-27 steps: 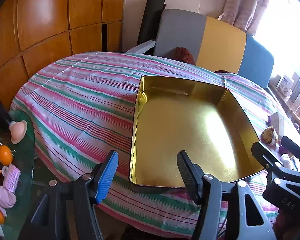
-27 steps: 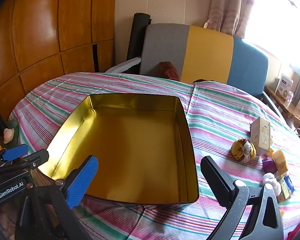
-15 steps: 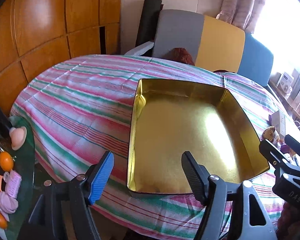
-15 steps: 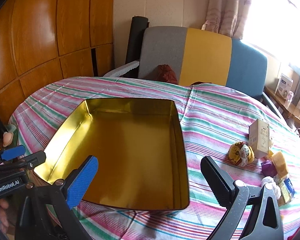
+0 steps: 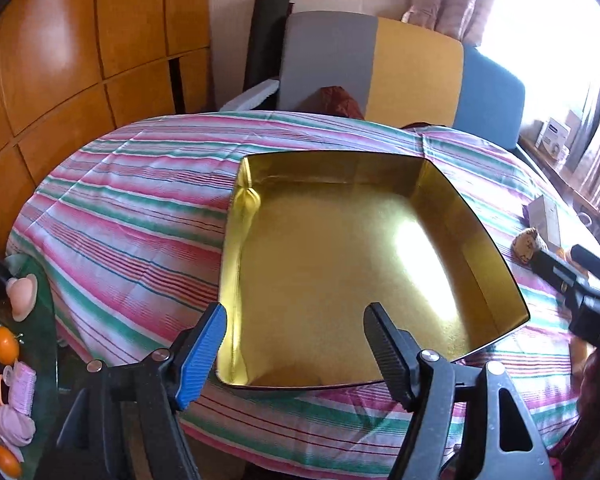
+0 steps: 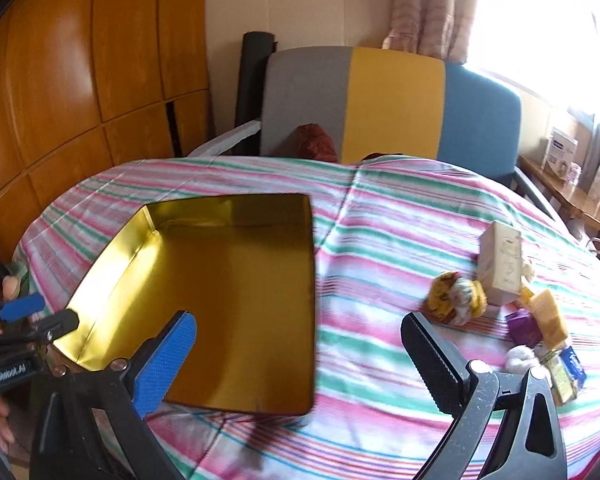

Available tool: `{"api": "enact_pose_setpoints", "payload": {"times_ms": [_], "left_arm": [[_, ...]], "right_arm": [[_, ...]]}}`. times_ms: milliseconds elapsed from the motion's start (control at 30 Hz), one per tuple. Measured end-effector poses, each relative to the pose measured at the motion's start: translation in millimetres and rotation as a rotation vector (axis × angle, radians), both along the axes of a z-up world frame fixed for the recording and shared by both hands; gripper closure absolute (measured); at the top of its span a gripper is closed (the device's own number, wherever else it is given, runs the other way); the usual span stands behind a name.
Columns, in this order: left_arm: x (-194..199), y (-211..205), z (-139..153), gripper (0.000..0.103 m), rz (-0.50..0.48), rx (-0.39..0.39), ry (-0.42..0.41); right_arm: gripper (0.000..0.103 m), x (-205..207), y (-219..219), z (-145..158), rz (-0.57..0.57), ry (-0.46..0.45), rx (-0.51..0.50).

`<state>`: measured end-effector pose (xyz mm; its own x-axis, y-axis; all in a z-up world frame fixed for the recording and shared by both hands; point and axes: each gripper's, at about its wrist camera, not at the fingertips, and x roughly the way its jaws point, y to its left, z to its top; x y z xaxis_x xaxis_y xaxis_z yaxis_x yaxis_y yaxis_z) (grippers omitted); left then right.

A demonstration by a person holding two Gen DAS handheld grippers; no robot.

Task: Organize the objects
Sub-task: 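Move both tools from the gold tray toward the cluster of items, then close the left tool on the yellow knitted sock bundle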

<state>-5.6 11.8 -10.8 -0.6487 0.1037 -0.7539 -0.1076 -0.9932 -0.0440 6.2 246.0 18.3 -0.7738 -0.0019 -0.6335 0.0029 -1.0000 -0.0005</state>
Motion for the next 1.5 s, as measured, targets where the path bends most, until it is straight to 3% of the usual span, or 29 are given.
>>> {"api": "enact_pose_setpoints", "payload": {"times_ms": [267,567,800,967,1067,1267,1500], "left_arm": [[0,24,8,0.031,-0.057,-0.036,0.041],[-3,53,11,0.032,-0.147,-0.047,0.035],[-3,86,13,0.037,-0.24,-0.029,0.019],[-4,118,22,0.037,-0.323,-0.006,0.022],[-7,148,24,0.039,-0.386,-0.007,0.01],[-21,221,27,0.039,-0.516,0.045,-0.043],[-49,291,1,0.036,-0.56,0.035,-0.136]], "right_arm": [[0.0,-5,42,2,-0.04,-0.037,-0.014],[0.0,7,126,4,-0.129,-0.101,-0.057],[0.0,21,223,-1,-0.342,-0.119,-0.175],[0.0,31,274,-14,-0.512,-0.08,-0.335],[0.0,35,286,-20,-0.557,-0.093,-0.41],[0.0,37,290,-18,-0.557,-0.069,-0.442],[0.0,40,291,-17,-0.535,-0.061,-0.487]]}}
